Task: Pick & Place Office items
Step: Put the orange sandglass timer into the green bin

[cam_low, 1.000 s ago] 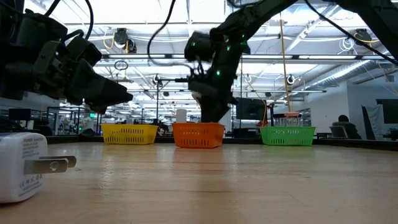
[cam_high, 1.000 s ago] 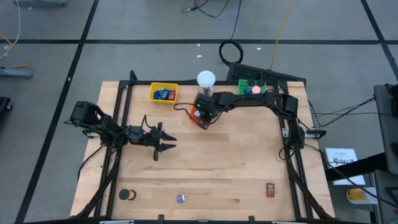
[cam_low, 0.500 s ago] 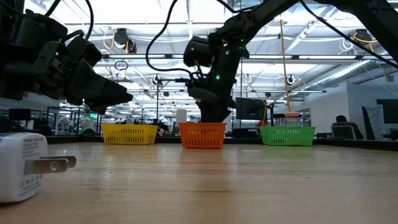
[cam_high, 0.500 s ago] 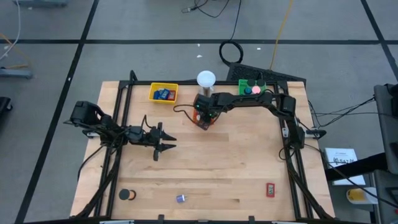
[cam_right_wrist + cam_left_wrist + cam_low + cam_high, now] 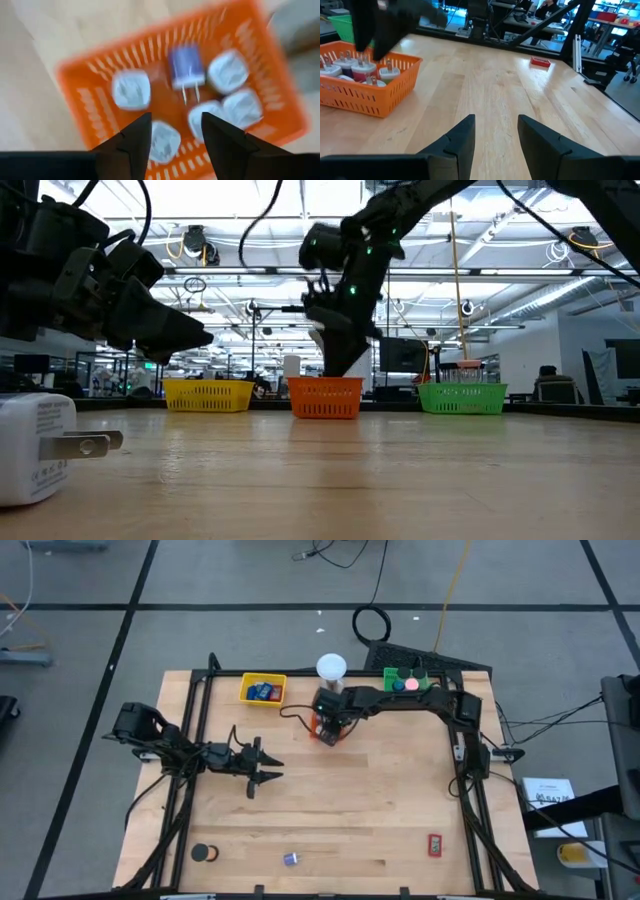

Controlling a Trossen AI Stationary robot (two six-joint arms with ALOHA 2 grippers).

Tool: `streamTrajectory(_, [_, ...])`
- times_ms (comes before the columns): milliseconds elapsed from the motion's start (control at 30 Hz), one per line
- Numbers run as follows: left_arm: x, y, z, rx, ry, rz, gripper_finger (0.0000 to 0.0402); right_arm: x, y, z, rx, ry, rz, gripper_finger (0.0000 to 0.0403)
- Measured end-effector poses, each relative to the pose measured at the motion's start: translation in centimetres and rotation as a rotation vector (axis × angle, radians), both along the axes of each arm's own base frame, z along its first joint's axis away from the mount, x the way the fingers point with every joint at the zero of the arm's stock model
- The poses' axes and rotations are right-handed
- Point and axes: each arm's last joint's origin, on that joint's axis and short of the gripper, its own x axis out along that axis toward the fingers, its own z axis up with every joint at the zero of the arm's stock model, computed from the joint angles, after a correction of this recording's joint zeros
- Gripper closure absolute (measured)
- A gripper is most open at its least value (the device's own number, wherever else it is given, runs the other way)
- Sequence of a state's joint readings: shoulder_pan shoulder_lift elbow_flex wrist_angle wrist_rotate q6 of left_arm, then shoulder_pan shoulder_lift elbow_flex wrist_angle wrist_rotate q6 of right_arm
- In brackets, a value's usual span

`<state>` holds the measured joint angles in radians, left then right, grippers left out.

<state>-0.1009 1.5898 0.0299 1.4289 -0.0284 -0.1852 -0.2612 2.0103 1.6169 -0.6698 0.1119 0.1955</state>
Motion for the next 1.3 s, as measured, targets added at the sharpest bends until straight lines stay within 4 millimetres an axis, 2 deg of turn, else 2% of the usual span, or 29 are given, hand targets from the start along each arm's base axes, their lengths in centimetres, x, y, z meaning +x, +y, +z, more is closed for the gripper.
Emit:
streamTrajectory(100, [0.0,0.0,-0.1,0.001,0.011,0.000,0.0254,-0.5,0.9,1.9,-0.048,-0.018,0.016,0.0263])
streamTrajectory(233, [0.0,0.0,-0.2,0.000,0.021,0.000,0.0254,-0.7,3.2,4.2,-0.181,-0.062,0.042,0.0308])
streamTrajectory(333, [0.0,0.0,-0.2,-0.004,0.021,0.000,0.0254,-0.9,5.4,4.5,-0.236,-0.118,0.093,0.0350])
streamTrajectory(467, [0.0,0.0,-0.2,-0.005,0.021,0.001,0.0254,-1.6,7.9,3.3,-0.245,-0.194,0.156,0.0397])
streamTrajectory(667, [0.0,0.0,-0.2,-0.004,0.021,0.000,0.0254,-3.9,10.7,1.6,-0.238,-0.379,0.187,0.0386])
streamTrajectory(800, [0.0,0.0,-0.2,-0.004,0.019,0.000,0.0254,-6.3,12.0,0.7,-0.225,-0.530,0.192,0.0392])
streamTrajectory(967, [0.1,0.0,-0.1,-0.004,0.016,0.000,0.0254,-10.0,12.7,-0.4,-0.224,-0.725,0.193,0.0401])
streamTrajectory(1133, [0.1,0.0,-0.1,-0.004,0.015,0.001,0.0254,-13.8,12.6,-1.8,-0.228,-0.887,0.179,0.0401])
streamTrajectory(1300, [0.1,0.0,-0.1,-0.003,0.014,0.000,0.0254,-16.7,12.3,-2.9,-0.212,-1.012,0.147,0.0399])
